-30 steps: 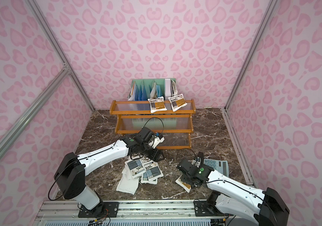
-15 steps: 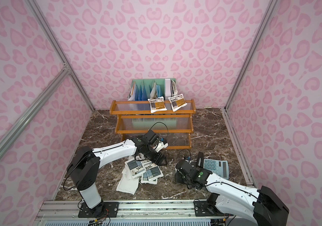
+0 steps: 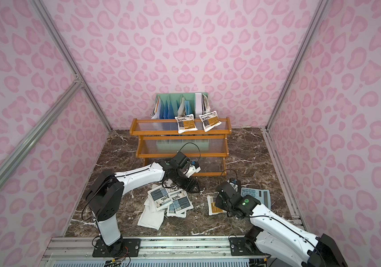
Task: Place the bagged coffee beans on the shelf by color
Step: Adjust the bagged coffee beans at the center of the board.
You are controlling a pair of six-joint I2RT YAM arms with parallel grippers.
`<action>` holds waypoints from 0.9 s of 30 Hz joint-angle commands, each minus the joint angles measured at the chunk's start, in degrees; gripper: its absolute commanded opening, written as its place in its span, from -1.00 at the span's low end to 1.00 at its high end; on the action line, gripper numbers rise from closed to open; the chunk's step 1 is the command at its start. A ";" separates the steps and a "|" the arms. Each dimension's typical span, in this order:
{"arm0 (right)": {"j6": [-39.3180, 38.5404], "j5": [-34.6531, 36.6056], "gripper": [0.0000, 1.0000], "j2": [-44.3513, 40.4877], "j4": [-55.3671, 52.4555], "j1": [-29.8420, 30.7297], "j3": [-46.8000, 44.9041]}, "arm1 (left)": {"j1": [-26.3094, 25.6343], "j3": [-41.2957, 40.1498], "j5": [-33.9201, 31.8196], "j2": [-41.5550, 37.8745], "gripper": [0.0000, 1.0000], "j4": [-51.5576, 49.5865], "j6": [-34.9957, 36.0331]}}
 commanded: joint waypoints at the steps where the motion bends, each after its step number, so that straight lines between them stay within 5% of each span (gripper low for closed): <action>1: 4.90 -0.76 -0.08 -3.45 -6.20 -4.31 -1.74 | -0.64 1.42 0.56 0.86 0.49 -0.31 0.58; 8: -1.59 -7.00 -0.11 0.63 1.05 -12.64 -3.91 | -1.18 1.83 1.24 1.04 0.50 1.28 0.81; 21: -17.22 -11.48 -0.11 20.57 10.85 -11.99 3.97 | -0.03 2.09 4.75 6.64 0.51 5.67 1.49; 27: -17.52 -12.04 -0.15 26.02 14.58 -11.17 5.86 | 0.13 0.76 6.96 7.54 0.49 6.08 0.67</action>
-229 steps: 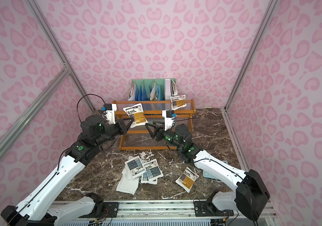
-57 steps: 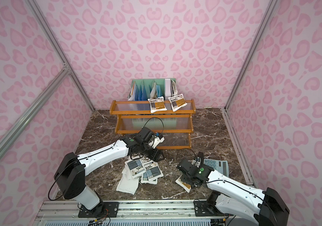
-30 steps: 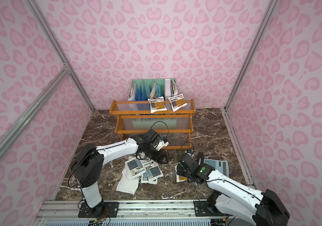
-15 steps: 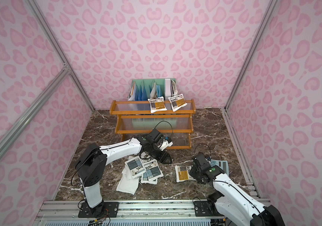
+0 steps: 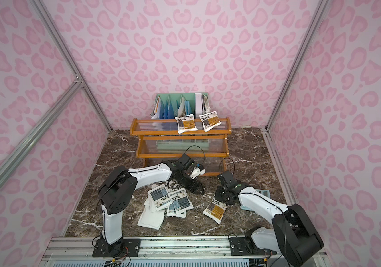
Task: Place the bagged coffee beans on the shelf by color
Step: Adjust the bagged coffee beans at the center of the board.
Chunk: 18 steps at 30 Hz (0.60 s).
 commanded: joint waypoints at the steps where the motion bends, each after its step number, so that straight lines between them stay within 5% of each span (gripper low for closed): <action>1: -0.88 -0.11 -0.15 2.16 3.13 0.77 0.93 | 0.06 -0.81 2.31 0.00 0.48 0.74 -0.54; 11: 2.79 7.41 -0.12 -5.71 -10.49 7.16 5.84 | 0.05 -3.70 -1.00 -5.10 0.46 0.54 -1.21; 18: 3.16 0.04 -0.10 -13.18 -17.82 8.72 1.37 | -0.08 -0.69 -3.12 -6.47 0.46 -2.06 -4.09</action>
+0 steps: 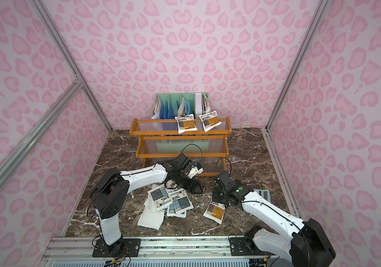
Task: Place the bagged coffee beans on the shelf by color
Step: Adjust the bagged coffee beans at the center of the board, then move the bagged coffee beans to the center of the board.
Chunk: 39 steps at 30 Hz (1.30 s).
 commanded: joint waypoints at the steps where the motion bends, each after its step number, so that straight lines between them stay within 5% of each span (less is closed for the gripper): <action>1: -0.31 -3.86 -0.10 -1.28 -5.70 0.22 -1.87 | -0.12 1.41 -1.29 -1.31 0.46 -1.82 -2.70; 10: -10.96 -11.57 -0.12 6.56 3.13 -1.15 -5.14 | -2.07 -2.08 -2.66 -3.32 0.46 -1.44 -11.46; 21: -17.69 -13.90 -0.14 13.92 17.94 -6.15 -6.70 | -2.71 -15.83 -0.61 -2.76 0.45 15.53 -22.03; 39: -19.41 -17.63 -0.16 18.07 24.50 -9.58 -0.34 | -4.97 -14.50 -4.05 1.85 0.08 18.39 -26.46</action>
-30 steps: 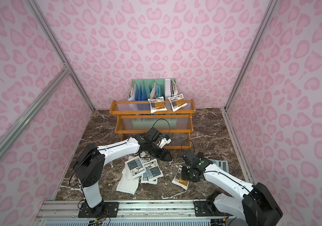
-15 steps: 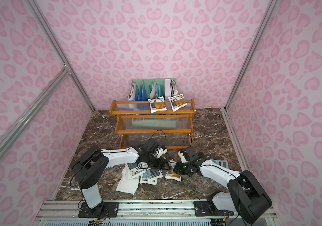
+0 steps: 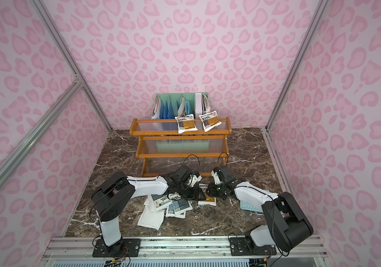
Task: Place the bagged coffee beans on the shelf by color
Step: Move the bagged coffee beans to the center of the board, then pick up the bagged coffee beans at the center of the board.
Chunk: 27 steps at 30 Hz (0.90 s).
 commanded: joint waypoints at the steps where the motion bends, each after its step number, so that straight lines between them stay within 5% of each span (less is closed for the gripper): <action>1: 0.18 0.34 -0.16 -0.20 1.44 0.53 0.06 | -0.02 -0.06 -4.51 1.74 0.00 -4.10 -0.23; 7: 0.76 2.12 -0.16 -1.61 0.63 1.97 0.06 | 0.00 0.59 -7.39 2.56 -1.00 -4.56 -0.23; 13: -1.89 3.03 -0.13 -10.56 -2.33 1.97 0.80 | -0.70 -2.76 -12.37 -5.85 -1.00 -5.57 -0.51; 20: -1.43 -1.53 0.11 -23.78 -1.76 1.84 4.49 | -1.59 -7.53 -22.54 -26.55 -1.00 -9.73 -3.75; 27: 4.39 -8.47 0.13 -24.01 8.72 3.25 9.10 | -1.59 -9.09 -30.29 -44.81 -1.00 -10.92 -7.72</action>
